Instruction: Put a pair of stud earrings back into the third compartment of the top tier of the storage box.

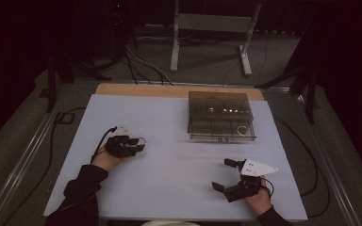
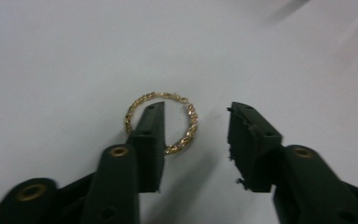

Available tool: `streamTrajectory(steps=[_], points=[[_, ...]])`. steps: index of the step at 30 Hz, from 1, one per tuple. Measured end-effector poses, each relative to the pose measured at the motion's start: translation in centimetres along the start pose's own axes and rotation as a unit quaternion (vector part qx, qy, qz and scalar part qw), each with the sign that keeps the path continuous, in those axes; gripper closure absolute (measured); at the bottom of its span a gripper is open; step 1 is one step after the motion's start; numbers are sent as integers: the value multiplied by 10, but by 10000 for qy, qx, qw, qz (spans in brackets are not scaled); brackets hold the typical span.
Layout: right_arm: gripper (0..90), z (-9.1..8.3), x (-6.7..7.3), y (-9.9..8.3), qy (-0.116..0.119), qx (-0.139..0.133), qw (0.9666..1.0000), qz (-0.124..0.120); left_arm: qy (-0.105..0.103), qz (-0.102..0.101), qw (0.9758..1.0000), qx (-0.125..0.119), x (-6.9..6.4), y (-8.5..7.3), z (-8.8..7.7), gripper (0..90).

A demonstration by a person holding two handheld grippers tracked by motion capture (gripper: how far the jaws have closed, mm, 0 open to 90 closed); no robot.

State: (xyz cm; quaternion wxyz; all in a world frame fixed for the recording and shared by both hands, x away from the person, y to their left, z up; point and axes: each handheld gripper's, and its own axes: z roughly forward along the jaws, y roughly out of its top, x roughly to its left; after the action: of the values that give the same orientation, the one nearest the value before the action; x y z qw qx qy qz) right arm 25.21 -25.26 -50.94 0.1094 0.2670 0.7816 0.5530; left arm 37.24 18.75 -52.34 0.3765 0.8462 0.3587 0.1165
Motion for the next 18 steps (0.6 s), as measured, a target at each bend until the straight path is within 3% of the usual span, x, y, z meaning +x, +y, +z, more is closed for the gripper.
streamTrajectory(steps=[6,11,12,18], points=[[0,0,0,0,13,-8,10000,25,122,300,9994,103,0,1,7,726],[0,0,0,0,4,-1,10000,6,161,189,9996,166,3,3,8,854],[0,0,0,0,15,-3,10000,23,134,64,9997,195,5,4,8,854],[0,0,-1,0,21,-8,10000,25,112,-12,9997,218,7,6,8,878]])
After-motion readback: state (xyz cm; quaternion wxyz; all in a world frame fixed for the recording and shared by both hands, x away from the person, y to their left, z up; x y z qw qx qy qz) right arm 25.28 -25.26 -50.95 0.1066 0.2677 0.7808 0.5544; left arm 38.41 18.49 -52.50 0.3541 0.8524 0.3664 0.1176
